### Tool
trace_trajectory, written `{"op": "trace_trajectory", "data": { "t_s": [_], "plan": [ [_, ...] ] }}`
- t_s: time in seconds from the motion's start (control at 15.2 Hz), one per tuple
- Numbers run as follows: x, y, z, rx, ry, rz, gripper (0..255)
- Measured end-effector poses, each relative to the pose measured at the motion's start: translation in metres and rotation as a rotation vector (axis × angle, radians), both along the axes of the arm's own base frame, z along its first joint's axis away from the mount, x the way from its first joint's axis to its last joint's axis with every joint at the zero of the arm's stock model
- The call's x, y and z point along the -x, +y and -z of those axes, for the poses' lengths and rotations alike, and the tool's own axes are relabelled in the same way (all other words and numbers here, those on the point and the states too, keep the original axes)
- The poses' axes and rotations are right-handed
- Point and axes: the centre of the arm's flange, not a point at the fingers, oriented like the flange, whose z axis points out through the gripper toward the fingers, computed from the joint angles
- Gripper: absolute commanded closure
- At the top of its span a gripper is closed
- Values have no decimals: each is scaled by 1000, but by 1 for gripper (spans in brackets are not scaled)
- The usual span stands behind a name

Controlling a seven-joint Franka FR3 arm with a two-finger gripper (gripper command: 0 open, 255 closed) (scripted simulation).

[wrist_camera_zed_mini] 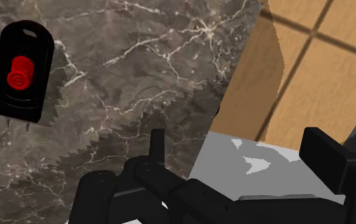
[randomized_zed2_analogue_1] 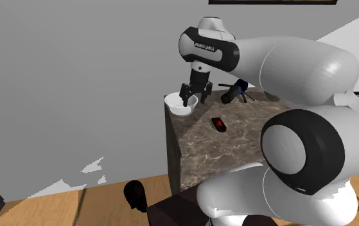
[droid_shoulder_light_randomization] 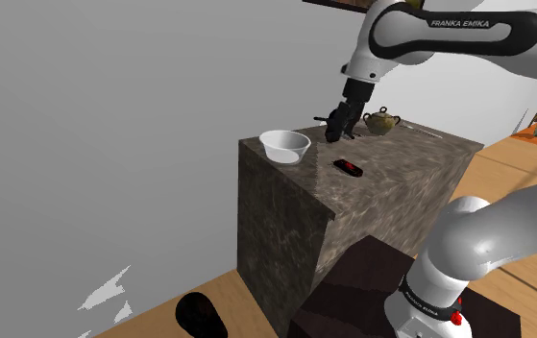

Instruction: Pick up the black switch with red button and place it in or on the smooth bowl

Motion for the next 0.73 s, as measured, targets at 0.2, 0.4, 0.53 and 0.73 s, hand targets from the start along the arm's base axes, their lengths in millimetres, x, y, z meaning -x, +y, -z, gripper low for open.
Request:
{"op": "trace_trajectory", "data": {
  "t_s": [0.2,0.4,0.53,0.73],
  "plan": [
    [-19,-29,20,1,33,39,0],
    [-30,-63,43,3,66,78,0],
    [-39,-86,59,3,87,104,0],
    [-49,-117,80,5,120,143,0]
  ]
}}
